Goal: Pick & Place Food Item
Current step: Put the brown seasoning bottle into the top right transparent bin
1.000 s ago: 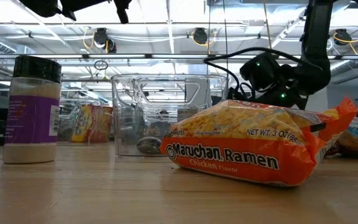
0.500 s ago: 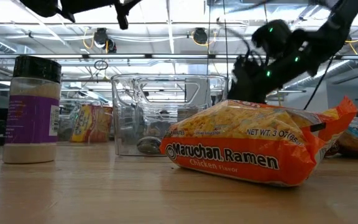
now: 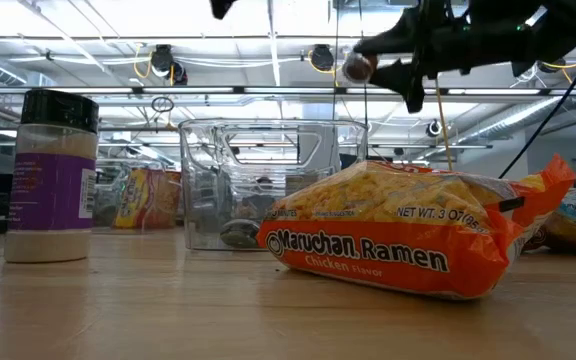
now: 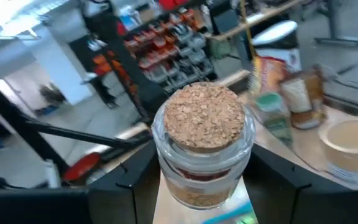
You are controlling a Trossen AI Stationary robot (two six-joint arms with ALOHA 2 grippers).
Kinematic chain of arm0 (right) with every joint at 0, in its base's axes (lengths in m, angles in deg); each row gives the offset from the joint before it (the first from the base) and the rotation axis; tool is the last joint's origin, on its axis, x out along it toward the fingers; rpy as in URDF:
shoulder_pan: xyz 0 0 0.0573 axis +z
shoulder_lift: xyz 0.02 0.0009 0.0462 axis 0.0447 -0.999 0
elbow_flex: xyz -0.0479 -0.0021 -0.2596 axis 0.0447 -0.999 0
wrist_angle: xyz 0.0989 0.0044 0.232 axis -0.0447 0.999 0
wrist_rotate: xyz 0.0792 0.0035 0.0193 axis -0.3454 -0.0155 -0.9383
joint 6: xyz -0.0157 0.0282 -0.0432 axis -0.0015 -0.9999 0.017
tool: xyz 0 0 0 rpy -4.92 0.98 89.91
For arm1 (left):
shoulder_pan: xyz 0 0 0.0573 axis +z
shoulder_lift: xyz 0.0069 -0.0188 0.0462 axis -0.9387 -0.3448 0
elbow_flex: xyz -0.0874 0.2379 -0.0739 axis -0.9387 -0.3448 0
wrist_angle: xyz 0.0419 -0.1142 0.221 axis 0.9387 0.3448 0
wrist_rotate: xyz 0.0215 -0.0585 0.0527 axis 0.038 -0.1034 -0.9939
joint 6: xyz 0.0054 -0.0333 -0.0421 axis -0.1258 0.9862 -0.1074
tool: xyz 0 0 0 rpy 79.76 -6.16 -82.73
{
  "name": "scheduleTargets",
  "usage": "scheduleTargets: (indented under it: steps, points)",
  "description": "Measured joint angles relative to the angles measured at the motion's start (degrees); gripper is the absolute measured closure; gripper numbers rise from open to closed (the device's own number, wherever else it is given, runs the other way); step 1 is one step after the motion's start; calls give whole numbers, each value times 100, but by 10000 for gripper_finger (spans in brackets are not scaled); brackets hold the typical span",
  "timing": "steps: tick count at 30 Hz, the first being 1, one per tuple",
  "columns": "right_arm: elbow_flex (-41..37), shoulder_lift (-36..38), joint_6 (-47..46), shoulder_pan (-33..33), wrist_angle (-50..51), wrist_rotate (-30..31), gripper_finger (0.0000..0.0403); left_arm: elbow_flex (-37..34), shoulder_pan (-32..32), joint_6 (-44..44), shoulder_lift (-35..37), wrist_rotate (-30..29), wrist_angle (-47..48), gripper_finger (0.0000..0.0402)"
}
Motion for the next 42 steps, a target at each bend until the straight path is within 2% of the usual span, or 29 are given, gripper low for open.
scheduleTargets:
  steps: [5, 13, 18, 29, 37, 42]
  points:
    - [389, -89, 251, 329, 210, 84, 221, 1309, -442, -582, -1027, -54, 1189, 163]
    - [880, -456, 559, 513, 484, -27, 221, 2939, -883, -700, -2387, -5, 2055, 163]
    - [941, -560, 527, 552, 509, -187, 221, 3645, -1055, -703, -2991, -4, 2614, 163]
    - [953, -555, 557, 582, 514, -225, 221, 3862, -1213, -661, -3440, -14, 2860, 163]
    - [950, -550, 599, 585, 480, -239, 221, 3862, -1211, -681, -3470, -769, 2579, 163]
    - [950, -551, 642, 582, 477, -220, 221, 3862, -1214, -587, -3467, -728, 2436, 163]
